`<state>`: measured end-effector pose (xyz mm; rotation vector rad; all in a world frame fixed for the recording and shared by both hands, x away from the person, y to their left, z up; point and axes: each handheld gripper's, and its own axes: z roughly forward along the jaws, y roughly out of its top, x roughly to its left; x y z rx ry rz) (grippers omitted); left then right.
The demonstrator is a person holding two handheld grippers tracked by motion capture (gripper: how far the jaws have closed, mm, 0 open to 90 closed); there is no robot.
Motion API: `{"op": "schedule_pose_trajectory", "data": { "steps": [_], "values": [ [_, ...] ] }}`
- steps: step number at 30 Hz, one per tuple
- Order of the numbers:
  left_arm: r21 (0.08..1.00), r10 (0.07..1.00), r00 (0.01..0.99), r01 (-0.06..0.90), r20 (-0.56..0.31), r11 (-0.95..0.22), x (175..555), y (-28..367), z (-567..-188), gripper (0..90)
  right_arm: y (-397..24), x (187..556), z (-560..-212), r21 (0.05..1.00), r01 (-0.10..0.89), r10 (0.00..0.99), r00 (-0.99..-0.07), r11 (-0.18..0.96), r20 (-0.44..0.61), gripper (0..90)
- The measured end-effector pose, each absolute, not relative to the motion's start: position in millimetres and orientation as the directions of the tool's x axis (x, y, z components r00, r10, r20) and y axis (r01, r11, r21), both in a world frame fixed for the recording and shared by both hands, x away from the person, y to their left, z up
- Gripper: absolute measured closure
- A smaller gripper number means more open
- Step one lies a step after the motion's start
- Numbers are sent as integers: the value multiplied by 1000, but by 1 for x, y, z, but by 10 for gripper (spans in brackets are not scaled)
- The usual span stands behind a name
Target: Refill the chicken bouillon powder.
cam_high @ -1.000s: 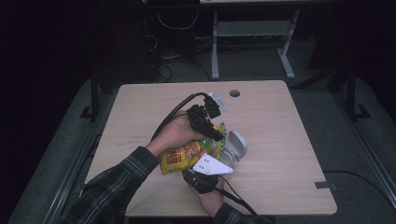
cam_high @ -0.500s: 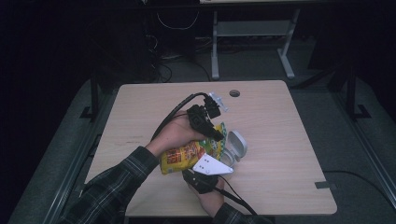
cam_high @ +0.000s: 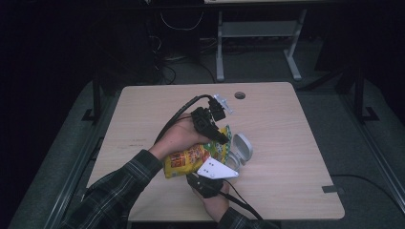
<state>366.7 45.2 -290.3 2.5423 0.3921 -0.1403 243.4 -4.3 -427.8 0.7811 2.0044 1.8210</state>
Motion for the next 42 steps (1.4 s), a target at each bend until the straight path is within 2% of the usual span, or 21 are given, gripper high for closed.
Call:
{"op": "schedule_pose_trajectory", "data": {
  "steps": [42],
  "values": [
    [506,246,953,301,-175,-808,366,43,-289,900,-4,244,-427,984,173,586,-801,33,122,898]
  ]
}}
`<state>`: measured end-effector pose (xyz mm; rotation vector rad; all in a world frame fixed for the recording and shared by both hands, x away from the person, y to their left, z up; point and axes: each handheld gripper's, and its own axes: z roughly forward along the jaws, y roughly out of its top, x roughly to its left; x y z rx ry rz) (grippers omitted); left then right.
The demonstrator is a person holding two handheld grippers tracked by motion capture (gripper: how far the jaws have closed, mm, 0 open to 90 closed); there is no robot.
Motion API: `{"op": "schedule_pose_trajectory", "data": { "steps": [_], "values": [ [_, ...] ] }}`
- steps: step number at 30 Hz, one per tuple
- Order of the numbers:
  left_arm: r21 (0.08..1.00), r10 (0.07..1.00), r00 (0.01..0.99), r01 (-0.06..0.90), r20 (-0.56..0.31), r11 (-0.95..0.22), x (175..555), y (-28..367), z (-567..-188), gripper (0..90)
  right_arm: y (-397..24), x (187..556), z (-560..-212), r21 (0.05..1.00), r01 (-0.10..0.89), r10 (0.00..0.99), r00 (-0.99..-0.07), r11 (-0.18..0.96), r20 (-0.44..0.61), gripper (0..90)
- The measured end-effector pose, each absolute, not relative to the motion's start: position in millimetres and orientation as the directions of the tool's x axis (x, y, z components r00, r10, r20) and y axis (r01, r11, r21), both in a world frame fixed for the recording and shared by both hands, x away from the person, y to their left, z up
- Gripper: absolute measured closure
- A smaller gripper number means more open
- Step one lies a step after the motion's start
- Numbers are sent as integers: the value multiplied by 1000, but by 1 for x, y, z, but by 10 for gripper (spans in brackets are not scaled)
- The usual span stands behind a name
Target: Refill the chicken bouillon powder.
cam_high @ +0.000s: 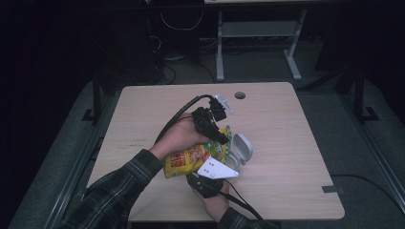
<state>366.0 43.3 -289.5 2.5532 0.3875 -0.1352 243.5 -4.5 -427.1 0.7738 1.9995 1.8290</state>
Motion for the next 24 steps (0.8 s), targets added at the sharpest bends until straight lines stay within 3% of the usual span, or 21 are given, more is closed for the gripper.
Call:
{"op": "schedule_pose_trajectory", "data": {
  "steps": [24],
  "values": [
    [512,246,956,294,-161,-807,366,43,-286,900,-6,245,-425,985,171,584,-803,33,120,898]
  ]
}}
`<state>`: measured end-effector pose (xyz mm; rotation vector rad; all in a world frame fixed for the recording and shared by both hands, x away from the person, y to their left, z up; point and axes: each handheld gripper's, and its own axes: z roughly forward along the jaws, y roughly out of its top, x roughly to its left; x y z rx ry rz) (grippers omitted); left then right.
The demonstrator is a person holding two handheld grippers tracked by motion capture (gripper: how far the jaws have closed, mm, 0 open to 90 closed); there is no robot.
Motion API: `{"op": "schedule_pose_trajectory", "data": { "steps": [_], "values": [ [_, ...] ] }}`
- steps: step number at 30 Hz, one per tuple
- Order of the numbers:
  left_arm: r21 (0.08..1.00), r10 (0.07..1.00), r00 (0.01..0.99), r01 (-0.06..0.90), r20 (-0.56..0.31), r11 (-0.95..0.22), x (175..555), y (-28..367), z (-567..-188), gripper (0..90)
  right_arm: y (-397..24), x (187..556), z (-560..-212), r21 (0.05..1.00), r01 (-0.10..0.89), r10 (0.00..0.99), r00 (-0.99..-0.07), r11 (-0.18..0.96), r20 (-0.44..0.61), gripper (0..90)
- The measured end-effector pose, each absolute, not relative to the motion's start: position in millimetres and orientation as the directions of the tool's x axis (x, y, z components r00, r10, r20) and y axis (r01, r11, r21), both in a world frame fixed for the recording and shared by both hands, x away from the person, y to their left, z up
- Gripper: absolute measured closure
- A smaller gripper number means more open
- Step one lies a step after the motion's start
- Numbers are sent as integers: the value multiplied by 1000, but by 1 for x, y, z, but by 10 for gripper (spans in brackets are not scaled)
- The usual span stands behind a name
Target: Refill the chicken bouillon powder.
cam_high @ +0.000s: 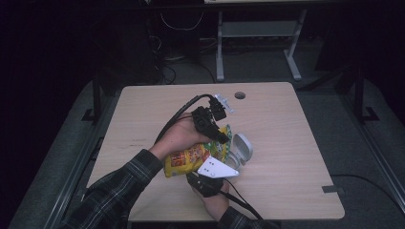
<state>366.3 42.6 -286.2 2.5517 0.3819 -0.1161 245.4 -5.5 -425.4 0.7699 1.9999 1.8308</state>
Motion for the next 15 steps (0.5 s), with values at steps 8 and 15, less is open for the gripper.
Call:
{"op": "schedule_pose_trajectory", "data": {
  "steps": [8,15],
  "values": [
    [515,249,956,295,-157,-805,367,41,-283,900,-7,247,-423,986,168,586,-801,25,121,898],
    [514,253,955,295,-153,-805,367,41,-283,900,-7,248,-422,986,168,586,-801,21,124,898]
  ]
}}
